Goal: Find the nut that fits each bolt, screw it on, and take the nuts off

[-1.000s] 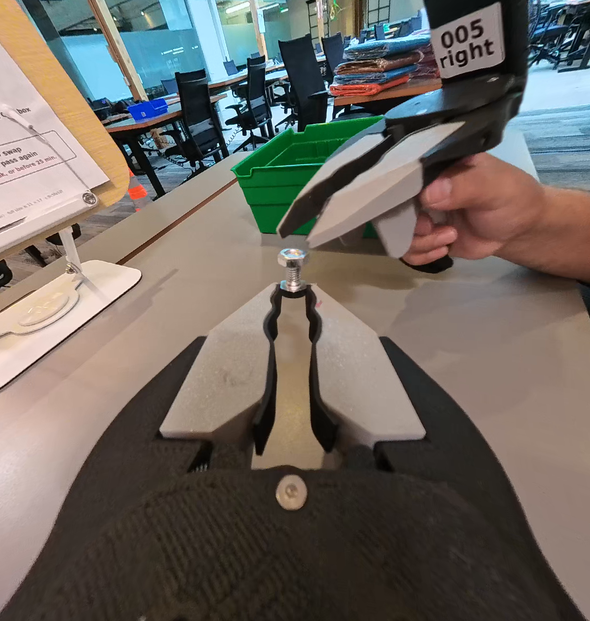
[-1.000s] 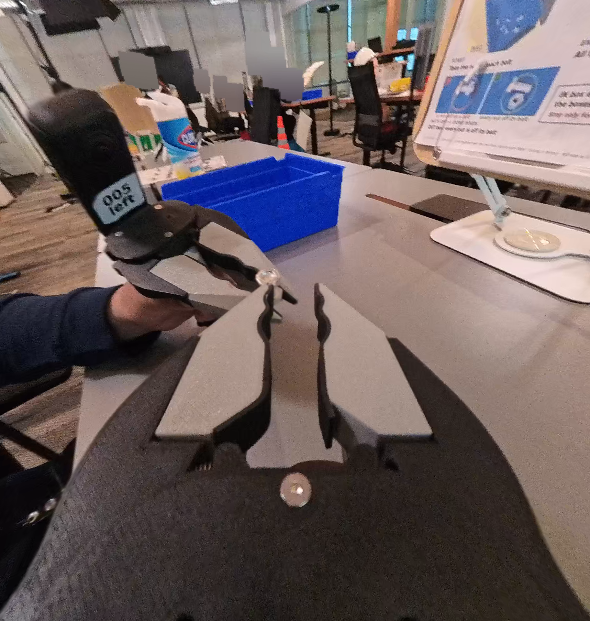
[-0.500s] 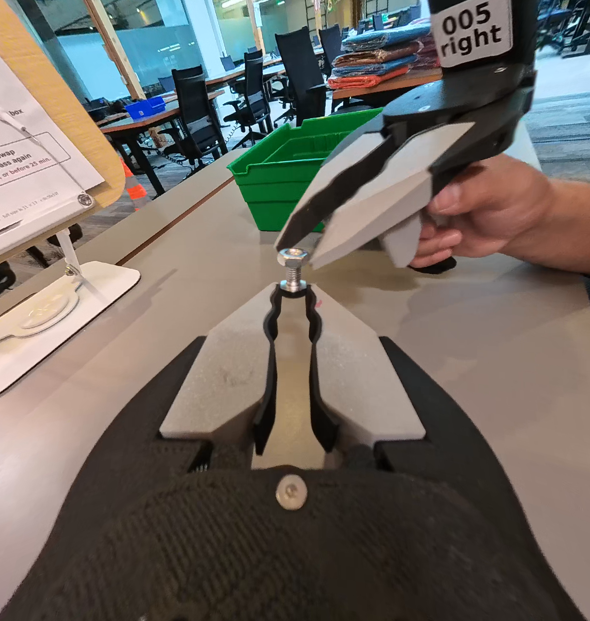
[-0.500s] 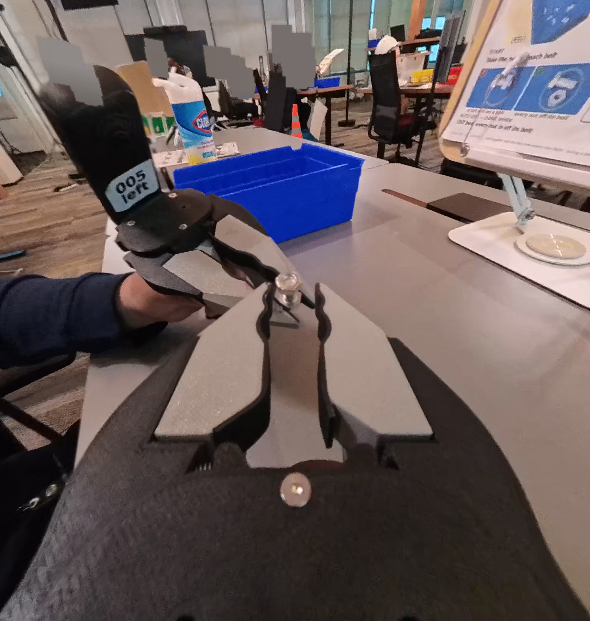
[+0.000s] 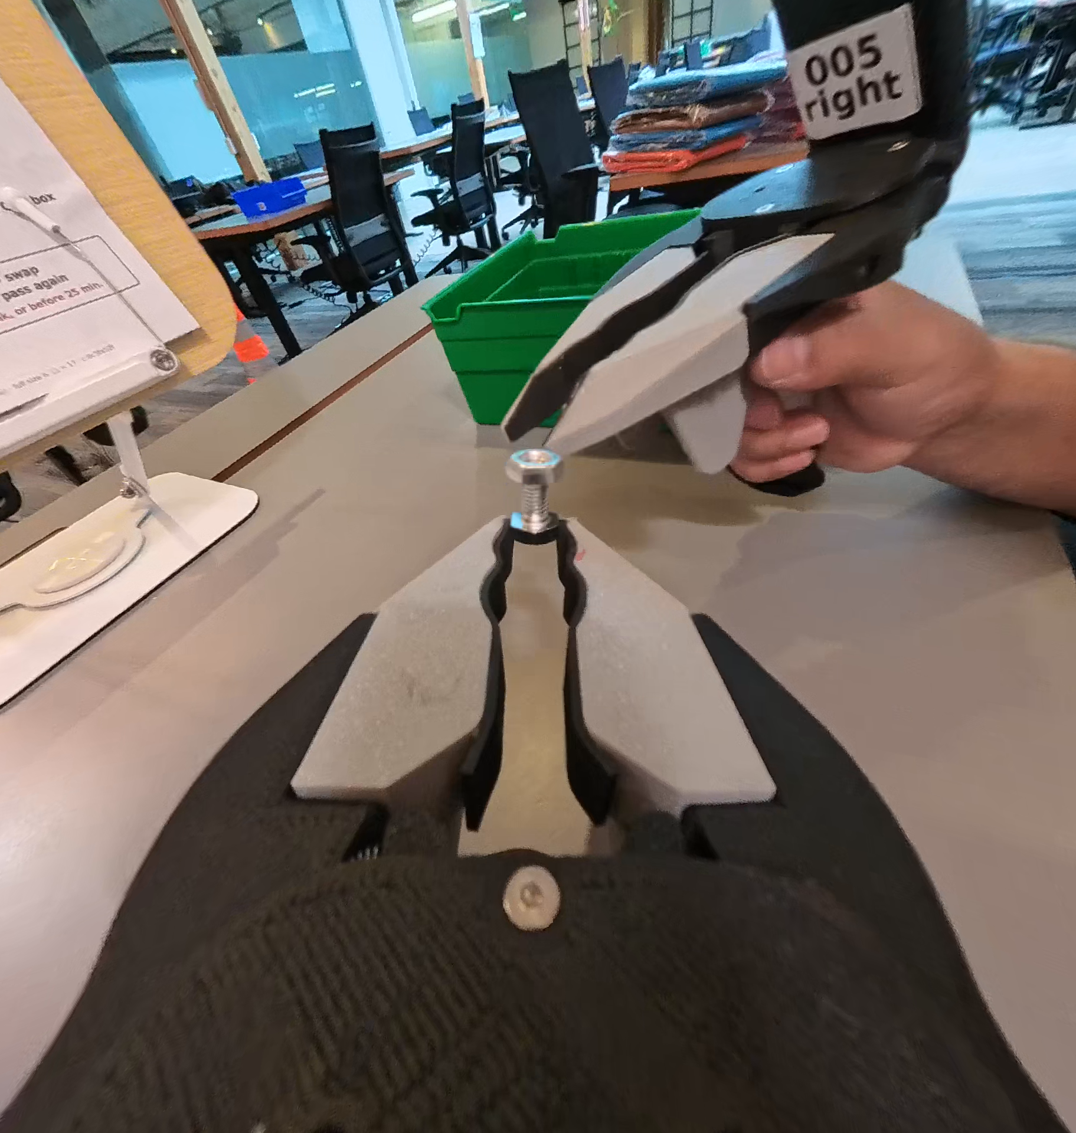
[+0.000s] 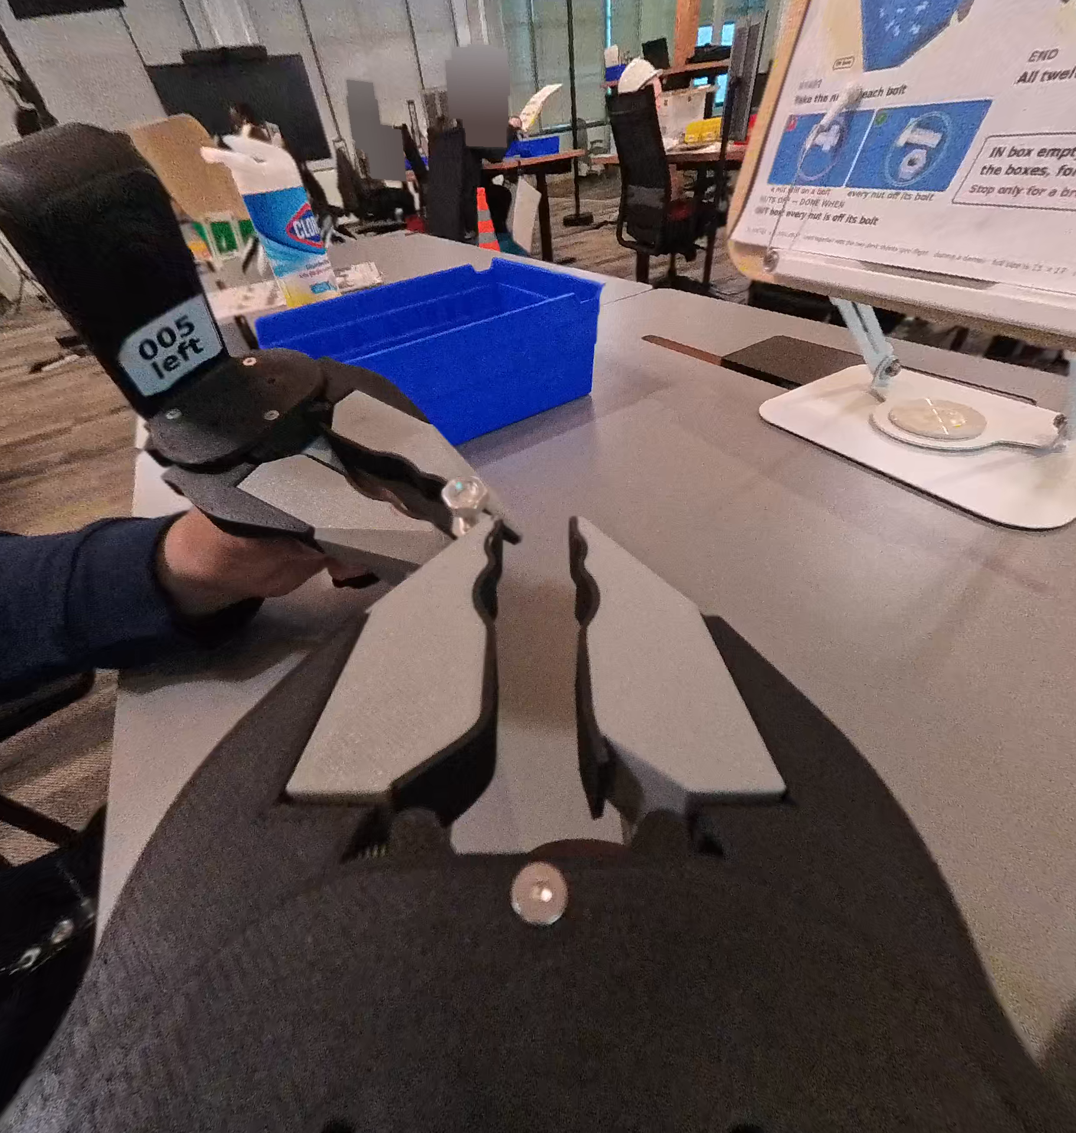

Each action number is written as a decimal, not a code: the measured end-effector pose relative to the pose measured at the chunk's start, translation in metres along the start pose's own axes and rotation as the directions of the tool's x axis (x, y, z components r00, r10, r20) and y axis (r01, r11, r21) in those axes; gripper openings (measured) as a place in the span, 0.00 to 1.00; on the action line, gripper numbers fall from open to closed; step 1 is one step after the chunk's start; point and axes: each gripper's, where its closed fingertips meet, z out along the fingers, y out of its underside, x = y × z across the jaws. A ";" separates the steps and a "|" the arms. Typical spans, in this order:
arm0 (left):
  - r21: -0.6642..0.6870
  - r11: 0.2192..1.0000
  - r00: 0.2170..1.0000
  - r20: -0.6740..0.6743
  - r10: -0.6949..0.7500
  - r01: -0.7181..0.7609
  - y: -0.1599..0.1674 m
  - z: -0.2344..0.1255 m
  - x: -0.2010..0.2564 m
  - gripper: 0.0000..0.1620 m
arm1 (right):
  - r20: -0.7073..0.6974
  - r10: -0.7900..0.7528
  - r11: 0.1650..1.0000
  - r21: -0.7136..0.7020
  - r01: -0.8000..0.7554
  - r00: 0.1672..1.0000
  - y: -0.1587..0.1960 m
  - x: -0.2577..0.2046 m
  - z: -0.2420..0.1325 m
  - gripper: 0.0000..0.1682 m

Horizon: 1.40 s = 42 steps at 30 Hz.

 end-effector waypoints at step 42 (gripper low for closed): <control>-0.012 1.000 1.000 0.008 0.015 -0.015 0.002 0.002 0.000 0.07 | 0.078 -0.022 0.999 0.032 0.019 0.997 0.001 -0.023 0.003 0.14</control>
